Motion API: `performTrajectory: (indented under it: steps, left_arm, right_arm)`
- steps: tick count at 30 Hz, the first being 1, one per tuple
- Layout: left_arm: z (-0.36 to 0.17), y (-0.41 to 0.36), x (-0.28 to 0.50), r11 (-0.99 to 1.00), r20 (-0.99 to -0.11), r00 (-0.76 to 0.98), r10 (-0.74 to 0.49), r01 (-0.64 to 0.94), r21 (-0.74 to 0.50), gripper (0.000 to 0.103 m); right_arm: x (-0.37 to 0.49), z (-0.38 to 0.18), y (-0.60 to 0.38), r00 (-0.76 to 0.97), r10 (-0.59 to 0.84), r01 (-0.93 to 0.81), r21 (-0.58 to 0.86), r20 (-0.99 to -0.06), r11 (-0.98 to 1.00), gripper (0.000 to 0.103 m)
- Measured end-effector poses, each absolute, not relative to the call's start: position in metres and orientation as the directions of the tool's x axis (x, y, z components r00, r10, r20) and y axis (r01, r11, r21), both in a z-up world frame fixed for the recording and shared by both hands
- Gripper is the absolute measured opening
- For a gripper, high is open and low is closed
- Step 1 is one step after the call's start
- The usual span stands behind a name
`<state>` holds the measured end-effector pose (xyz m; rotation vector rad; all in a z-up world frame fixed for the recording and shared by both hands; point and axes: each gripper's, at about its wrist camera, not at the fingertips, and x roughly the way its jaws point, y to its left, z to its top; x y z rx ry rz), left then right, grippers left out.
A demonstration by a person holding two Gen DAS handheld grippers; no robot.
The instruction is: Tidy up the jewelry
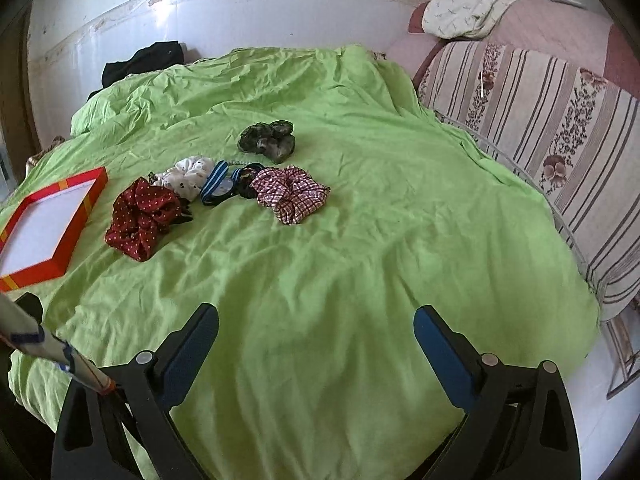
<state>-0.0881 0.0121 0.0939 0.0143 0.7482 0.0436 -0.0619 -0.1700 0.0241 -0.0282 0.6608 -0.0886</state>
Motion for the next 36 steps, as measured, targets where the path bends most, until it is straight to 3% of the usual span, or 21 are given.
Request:
performTrajectory:
  steps: [36]
  left_arm:
    - [0.071, 0.003, -0.070, 0.999, -0.762, 0.647, 0.016, 0.024, 0.042, 0.103]
  right_arm:
    - [-0.051, 0.002, -0.174, 0.727, -0.064, 0.058, -0.032, -0.683, 0.998, 0.100]
